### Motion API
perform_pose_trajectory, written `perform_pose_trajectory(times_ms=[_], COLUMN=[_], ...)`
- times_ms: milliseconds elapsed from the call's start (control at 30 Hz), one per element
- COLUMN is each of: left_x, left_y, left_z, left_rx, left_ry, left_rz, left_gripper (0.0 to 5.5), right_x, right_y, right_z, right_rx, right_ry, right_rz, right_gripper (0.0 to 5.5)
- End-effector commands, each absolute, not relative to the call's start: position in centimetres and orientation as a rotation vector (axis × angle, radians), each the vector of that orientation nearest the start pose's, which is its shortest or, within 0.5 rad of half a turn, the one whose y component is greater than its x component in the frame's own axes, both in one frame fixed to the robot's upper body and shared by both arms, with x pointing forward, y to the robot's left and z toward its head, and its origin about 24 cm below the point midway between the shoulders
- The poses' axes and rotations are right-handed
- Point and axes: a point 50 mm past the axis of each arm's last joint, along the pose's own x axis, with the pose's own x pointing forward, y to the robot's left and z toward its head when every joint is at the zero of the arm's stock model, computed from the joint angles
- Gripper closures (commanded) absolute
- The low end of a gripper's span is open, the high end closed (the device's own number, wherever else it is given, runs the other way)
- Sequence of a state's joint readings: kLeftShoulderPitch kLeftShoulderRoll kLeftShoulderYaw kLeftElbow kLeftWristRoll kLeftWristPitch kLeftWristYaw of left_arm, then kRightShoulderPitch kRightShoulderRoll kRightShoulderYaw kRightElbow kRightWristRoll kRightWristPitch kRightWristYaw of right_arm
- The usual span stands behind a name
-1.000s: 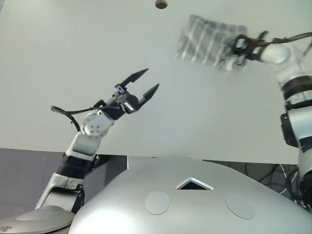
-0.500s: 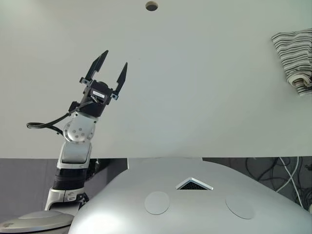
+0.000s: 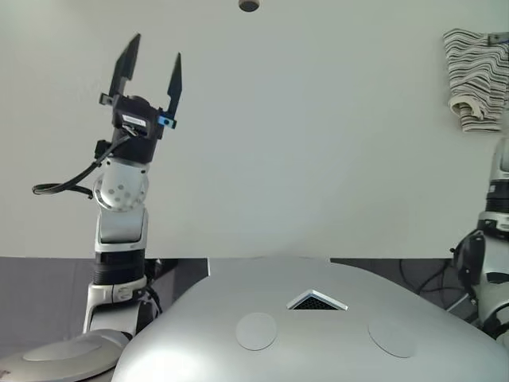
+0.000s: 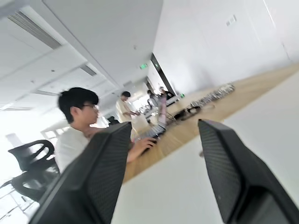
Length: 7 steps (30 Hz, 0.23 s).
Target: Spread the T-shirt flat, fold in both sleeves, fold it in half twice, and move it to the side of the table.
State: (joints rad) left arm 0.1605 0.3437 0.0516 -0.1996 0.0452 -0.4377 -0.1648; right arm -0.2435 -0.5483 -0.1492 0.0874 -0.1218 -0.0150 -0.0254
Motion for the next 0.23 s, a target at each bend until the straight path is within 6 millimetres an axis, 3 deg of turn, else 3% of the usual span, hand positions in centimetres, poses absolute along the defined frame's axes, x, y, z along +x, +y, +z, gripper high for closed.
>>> perform_pose_trajectory(times_ms=[33, 100, 233], left_x=[22.4, 23.4, 25.4], left_y=[20.1, 20.1, 20.5], left_z=[10.2, 9.6, 6.9], left_rx=[0.365, 0.336, 0.381], left_ry=[-0.493, -0.473, -0.4], left_rz=[-0.073, -0.034, 0.1], left_gripper=[2.87, 2.87, 2.87], right_x=[28.0, 27.6, 27.3], right_y=[-15.4, -13.5, -15.3], right_z=[13.3, 11.2, 7.5], right_rx=[-0.235, -0.088, -0.056], right_ry=[-0.424, -0.365, -0.253], right_rz=[0.035, 0.116, 0.083], right_gripper=[4.3, 4.3, 4.3])
